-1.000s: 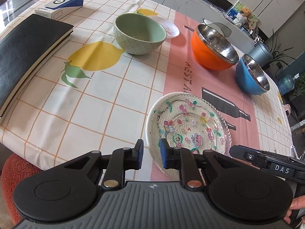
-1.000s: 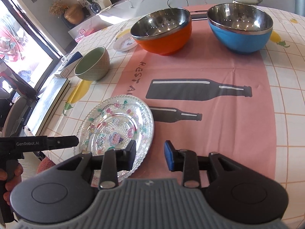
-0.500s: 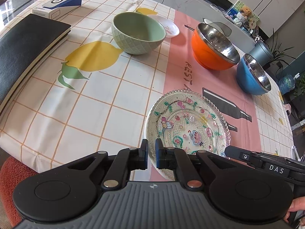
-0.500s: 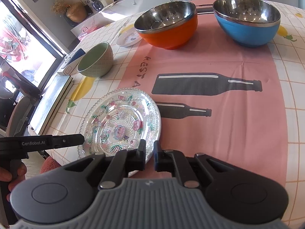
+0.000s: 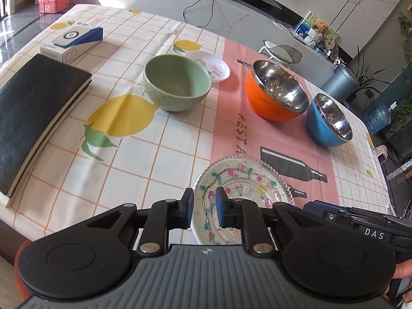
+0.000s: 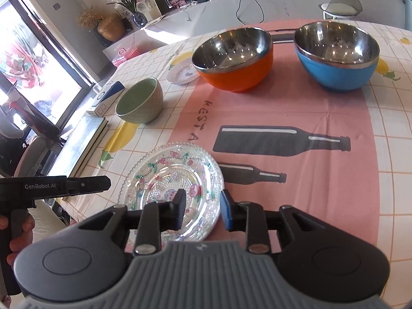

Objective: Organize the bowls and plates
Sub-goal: 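Withdraw both tools up from the stacked plates, then reach both tools to the small white candy dish and grip its rim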

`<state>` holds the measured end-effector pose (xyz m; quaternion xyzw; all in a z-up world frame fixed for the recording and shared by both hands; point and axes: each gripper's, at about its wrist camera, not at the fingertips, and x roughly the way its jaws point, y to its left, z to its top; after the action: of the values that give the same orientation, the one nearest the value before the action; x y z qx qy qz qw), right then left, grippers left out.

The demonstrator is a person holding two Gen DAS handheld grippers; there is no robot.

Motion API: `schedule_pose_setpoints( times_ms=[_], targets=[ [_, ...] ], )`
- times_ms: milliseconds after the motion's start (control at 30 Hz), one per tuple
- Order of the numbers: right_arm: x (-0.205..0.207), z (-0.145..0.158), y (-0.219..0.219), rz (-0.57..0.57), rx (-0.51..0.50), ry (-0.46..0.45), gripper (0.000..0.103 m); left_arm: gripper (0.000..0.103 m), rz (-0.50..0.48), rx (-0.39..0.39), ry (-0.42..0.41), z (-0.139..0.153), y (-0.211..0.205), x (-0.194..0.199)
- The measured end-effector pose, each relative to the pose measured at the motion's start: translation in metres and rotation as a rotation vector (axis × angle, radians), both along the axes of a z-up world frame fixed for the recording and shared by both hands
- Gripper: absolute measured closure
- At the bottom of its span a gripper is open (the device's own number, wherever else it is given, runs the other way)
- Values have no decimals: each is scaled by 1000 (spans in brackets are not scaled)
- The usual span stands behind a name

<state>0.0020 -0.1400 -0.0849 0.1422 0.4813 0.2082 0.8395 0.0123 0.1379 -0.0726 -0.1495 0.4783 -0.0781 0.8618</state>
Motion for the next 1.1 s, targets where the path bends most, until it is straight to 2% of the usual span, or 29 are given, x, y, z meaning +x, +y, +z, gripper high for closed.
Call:
schedule_pose_setpoints(
  times_ms=[33,67,100,367,567,733,867,1000,1100],
  targets=[
    [2,4,0,-2,-8,-13,73,82,-8,10,-14,5,-1,3],
    [3,7,0,-8,-17,-29,66,80,-16,18,-27,11,-3,6],
    [6,11,1,-12,-29,-47,63,79,-24,25,-38,16,-4,9],
    [40,44,1,-15,-36,-128,62,77,-82,71,-118,51,-13,41],
    [74,68,13,24,-57,-188,62,77,-97,74,-154,73,-13,74],
    [111,82,25,57,-43,-200,62,72,-102,12,-133,79,-4,110],
    [147,83,31,62,-12,-161,62,65,-103,-16,-108,78,4,145],
    [189,77,43,72,27,-99,62,61,-92,-57,-54,66,14,184],
    [220,67,56,96,14,-62,61,61,-82,-72,-5,50,21,210]
  ],
)
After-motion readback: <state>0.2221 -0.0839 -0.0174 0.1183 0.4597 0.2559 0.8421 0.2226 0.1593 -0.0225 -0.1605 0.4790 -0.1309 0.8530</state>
